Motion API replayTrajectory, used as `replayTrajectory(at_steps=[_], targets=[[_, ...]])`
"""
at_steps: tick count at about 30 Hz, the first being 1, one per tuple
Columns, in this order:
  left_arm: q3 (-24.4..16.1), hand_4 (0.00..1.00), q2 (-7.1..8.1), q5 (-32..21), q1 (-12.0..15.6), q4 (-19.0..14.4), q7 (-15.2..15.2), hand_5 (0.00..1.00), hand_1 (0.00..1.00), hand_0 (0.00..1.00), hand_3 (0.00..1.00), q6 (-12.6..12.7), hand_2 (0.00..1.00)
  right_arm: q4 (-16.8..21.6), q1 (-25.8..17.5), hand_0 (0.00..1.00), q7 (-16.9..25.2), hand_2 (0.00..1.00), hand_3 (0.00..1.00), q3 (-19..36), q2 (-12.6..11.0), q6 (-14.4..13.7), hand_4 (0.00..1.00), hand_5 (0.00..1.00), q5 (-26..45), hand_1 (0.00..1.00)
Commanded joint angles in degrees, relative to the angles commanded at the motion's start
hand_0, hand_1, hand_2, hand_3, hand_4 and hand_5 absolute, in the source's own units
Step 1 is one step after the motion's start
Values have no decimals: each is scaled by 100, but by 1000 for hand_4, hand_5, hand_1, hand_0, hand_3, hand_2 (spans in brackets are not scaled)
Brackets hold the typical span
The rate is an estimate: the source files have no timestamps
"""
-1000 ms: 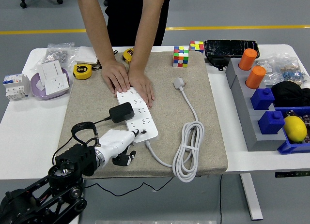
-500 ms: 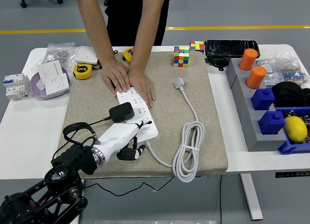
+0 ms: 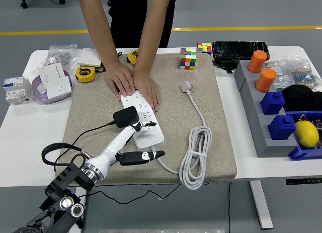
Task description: Pick up the plug,place it near the board,insert it into the board,press the button
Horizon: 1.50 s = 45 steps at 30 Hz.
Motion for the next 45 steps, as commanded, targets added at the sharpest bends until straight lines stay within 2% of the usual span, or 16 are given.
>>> replayTrajectory(at_steps=[1,2,6,7,10,12,13,16,19,20,24,26,34,41,45], targets=[[-15,980,-1,-223,43,-7,-27,498,998,998,985,28,986,0,1,870,-3,717,706,4,-1,2,998,669,-10,724],[-62,988,-2,-447,111,-31,-75,528,971,918,964,78,921,0,0,870,-10,716,706,19,-6,4,998,669,-35,724],[-193,988,24,-1331,206,-139,-144,528,971,918,964,199,921,0,-21,870,-29,716,706,70,-28,12,998,669,-113,724],[-214,965,38,-1337,207,-178,-143,504,668,616,918,212,666,0,-24,870,-32,716,705,79,-36,12,998,669,-127,724],[-282,965,72,-719,178,-293,15,504,668,616,918,107,666,0,-27,870,-26,716,705,51,-42,14,998,669,-119,724],[-318,965,95,-254,137,-375,205,504,668,616,918,-85,666,0,-25,870,-27,716,705,37,-36,16,998,669,-119,724],[-333,777,110,-30,107,-431,339,327,124,291,687,-218,236,0,-25,869,-23,717,705,20,-32,16,998,669,-106,724],[-325,777,123,678,65,-494,605,327,124,291,687,-495,236,0,-27,869,-21,717,705,1,-26,16,998,669,-98,724],[-257,777,139,1410,40,-486,732,327,124,291,687,-641,236,0,-28,869,-23,717,705,9,-33,18,998,669,-110,724],[-238,585,147,1634,32,-490,758,2,23,224,672,-675,137,0,-28,869,-23,716,704,11,-38,17,998,669,-111,724],[-181,585,196,2154,-33,-513,900,2,23,224,672,-903,137,0,-11,869,-21,716,704,27,-53,18,998,669,-116,724],[-145,611,214,2288,-85,-495,946,2,9,208,691,-964,133,0,-13,869,-12,716,704,23,-53,13,998,669,-90,724],[29,618,272,2653,-215,-446,1096,2,8,208,710,-1115,134,0,-40,869,-18,717,704,79,-24,20,998,669,-113,724],[176,619,251,2765,-347,-352,1068,2,7,207,739,-1050,135,0,-22,869,-6,717,703,47,-18,15,998,669,-67,724],[161,620,234,2707,-406,-533,1042,2,7,207,752,-1004,135,0,-16,868,-14,715,704,71,-28,14,998,669,-87,724]])
